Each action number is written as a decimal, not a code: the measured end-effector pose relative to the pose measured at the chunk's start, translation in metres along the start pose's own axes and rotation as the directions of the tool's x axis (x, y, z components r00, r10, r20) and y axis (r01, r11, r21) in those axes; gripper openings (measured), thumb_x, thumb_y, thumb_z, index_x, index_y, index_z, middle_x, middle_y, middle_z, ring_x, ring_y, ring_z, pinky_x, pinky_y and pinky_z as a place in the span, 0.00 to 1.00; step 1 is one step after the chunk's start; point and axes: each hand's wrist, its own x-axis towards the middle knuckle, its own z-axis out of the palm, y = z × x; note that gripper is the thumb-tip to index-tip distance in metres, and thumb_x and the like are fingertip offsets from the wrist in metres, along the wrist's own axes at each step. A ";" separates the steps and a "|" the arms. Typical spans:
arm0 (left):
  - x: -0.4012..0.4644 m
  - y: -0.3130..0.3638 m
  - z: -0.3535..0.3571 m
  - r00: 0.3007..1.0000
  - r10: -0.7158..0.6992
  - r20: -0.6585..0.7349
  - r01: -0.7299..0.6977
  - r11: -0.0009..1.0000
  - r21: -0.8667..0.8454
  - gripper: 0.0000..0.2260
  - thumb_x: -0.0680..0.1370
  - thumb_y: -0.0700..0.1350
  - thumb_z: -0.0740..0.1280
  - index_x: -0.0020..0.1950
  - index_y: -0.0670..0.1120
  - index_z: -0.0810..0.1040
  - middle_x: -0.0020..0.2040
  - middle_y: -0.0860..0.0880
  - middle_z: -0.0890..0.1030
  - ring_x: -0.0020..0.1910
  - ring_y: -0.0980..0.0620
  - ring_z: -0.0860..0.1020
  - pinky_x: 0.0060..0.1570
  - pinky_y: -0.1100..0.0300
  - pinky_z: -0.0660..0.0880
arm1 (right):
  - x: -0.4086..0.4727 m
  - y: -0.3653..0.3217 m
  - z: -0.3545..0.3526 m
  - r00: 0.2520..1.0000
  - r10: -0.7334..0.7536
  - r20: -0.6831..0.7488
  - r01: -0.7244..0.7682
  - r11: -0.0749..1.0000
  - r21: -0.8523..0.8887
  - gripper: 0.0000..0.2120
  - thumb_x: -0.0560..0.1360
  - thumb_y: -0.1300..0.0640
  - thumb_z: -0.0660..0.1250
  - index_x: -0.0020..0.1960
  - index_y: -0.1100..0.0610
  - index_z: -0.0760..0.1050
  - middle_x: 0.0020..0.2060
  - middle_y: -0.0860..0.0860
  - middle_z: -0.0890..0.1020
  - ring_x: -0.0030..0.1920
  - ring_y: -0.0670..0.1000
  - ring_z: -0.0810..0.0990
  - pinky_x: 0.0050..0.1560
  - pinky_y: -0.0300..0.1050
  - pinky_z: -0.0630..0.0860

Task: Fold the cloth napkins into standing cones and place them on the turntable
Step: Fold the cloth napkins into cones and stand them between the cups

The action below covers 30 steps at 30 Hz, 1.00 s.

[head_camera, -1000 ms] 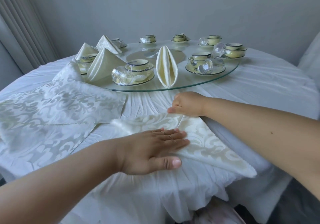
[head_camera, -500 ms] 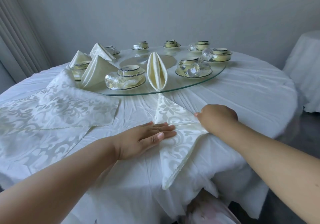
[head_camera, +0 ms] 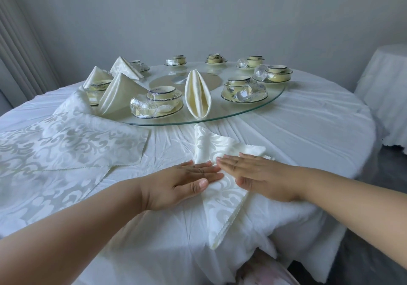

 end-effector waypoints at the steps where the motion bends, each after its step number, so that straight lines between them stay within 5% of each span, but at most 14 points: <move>1: 0.000 0.001 -0.002 1.000 -0.005 0.029 0.005 1.000 -0.004 0.27 0.78 0.66 0.46 0.75 0.58 0.59 0.76 0.64 0.57 0.74 0.68 0.48 0.76 0.52 0.43 | 0.001 0.001 -0.002 1.000 0.010 0.021 -0.010 1.000 0.007 0.38 0.66 0.27 0.28 0.72 0.43 0.35 0.74 0.35 0.39 0.71 0.30 0.34 0.75 0.41 0.37; 7: 0.002 0.005 -0.014 0.986 -0.006 0.168 0.017 0.998 -0.066 0.24 0.76 0.59 0.64 0.70 0.73 0.60 0.77 0.64 0.53 0.73 0.71 0.44 0.76 0.53 0.41 | 0.001 0.001 -0.003 1.000 0.006 0.001 -0.006 0.992 0.123 0.49 0.63 0.22 0.28 0.77 0.46 0.42 0.74 0.34 0.42 0.71 0.29 0.37 0.72 0.31 0.35; 12: 0.003 0.005 -0.018 0.982 -0.040 0.183 0.044 0.999 -0.016 0.27 0.72 0.59 0.69 0.65 0.77 0.62 0.76 0.64 0.51 0.74 0.68 0.45 0.76 0.55 0.45 | -0.001 -0.006 -0.008 0.998 0.052 0.027 -0.056 0.982 0.182 0.42 0.67 0.31 0.35 0.77 0.47 0.45 0.73 0.33 0.44 0.67 0.24 0.37 0.66 0.24 0.34; 17: 0.008 0.002 -0.015 0.994 0.016 0.113 -0.016 1.000 0.000 0.21 0.78 0.49 0.67 0.68 0.66 0.68 0.76 0.61 0.56 0.74 0.69 0.47 0.73 0.67 0.46 | -0.002 -0.008 -0.010 0.995 0.078 0.066 -0.091 0.969 0.228 0.35 0.73 0.36 0.37 0.78 0.48 0.46 0.75 0.36 0.46 0.70 0.26 0.39 0.71 0.29 0.37; 20: 0.007 -0.002 -0.008 0.998 0.054 -0.046 -0.056 0.997 -0.049 0.15 0.80 0.47 0.64 0.66 0.57 0.76 0.74 0.57 0.63 0.73 0.67 0.54 0.74 0.65 0.52 | -0.004 -0.007 -0.014 0.991 0.104 0.080 -0.127 0.920 0.371 0.31 0.74 0.38 0.40 0.76 0.45 0.50 0.74 0.34 0.50 0.67 0.22 0.42 0.66 0.21 0.39; 23: 0.006 -0.005 -0.002 0.987 0.086 -0.137 -0.095 0.994 -0.062 0.12 0.79 0.47 0.65 0.62 0.52 0.80 0.72 0.53 0.70 0.73 0.64 0.60 0.73 0.60 0.59 | -0.004 -0.004 -0.015 0.991 0.106 0.077 -0.130 0.883 0.451 0.37 0.69 0.24 0.38 0.74 0.36 0.53 0.73 0.30 0.51 0.68 0.24 0.43 0.68 0.25 0.40; 25: 0.003 -0.005 -0.003 0.991 0.062 -0.115 -0.073 0.992 -0.099 0.13 0.78 0.44 0.67 0.62 0.52 0.80 0.71 0.54 0.71 0.73 0.65 0.59 0.73 0.62 0.58 | -0.004 -0.001 -0.015 0.989 0.117 0.093 -0.146 0.883 0.446 0.44 0.62 0.18 0.37 0.73 0.34 0.54 0.73 0.28 0.51 0.69 0.24 0.42 0.70 0.31 0.39; 30: 0.005 -0.001 -0.013 0.998 0.058 0.008 -0.056 0.986 -0.159 0.18 0.74 0.39 0.72 0.63 0.48 0.78 0.69 0.52 0.72 0.69 0.75 0.57 0.66 0.78 0.53 | -0.005 -0.003 -0.015 0.987 0.127 0.101 -0.160 0.863 0.479 0.38 0.68 0.25 0.37 0.74 0.36 0.55 0.73 0.28 0.51 0.64 0.21 0.42 0.72 0.35 0.39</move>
